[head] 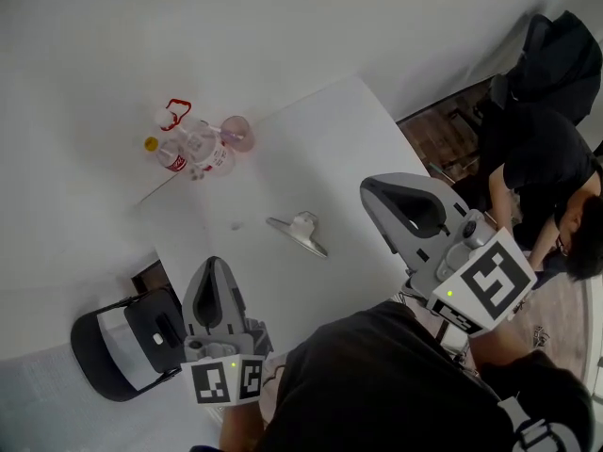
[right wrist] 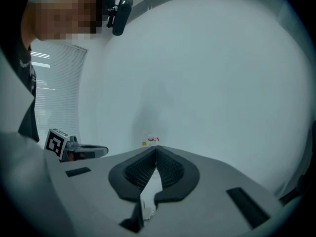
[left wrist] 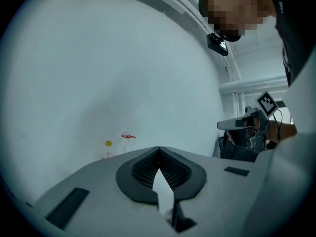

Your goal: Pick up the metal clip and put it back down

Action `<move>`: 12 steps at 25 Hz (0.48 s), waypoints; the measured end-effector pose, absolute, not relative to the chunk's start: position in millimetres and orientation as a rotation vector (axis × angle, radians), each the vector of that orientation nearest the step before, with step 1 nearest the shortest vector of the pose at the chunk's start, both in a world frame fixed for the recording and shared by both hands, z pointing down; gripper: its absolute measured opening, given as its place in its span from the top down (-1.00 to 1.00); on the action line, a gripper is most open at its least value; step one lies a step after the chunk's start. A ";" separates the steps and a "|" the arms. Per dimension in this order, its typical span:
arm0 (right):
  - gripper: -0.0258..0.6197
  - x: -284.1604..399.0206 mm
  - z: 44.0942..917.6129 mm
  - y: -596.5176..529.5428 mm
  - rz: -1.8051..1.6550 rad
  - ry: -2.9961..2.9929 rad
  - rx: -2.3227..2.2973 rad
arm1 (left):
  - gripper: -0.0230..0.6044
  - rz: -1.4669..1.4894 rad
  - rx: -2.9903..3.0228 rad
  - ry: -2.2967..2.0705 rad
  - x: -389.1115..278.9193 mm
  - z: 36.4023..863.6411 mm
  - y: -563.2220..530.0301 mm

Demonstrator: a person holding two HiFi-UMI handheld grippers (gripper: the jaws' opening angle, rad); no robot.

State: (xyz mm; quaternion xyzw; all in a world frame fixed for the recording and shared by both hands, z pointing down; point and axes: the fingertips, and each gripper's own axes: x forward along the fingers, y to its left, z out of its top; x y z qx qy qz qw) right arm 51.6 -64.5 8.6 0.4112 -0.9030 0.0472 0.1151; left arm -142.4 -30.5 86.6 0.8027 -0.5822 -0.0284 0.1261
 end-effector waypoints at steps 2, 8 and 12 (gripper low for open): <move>0.87 49.5 8.0 -65.0 0.139 -2.654 1.201 | 0.88 -0.074 2.340 -1.690 -140.9 87.3 -30.5; 0.86 44.8 13.8 -68.1 0.144 -2.663 1.170 | 0.88 -0.064 2.334 -1.684 -138.1 91.6 -31.1; 0.87 44.6 14.9 -66.9 0.141 -2.660 1.164 | 0.89 -0.062 2.333 -1.688 -138.0 92.3 -30.5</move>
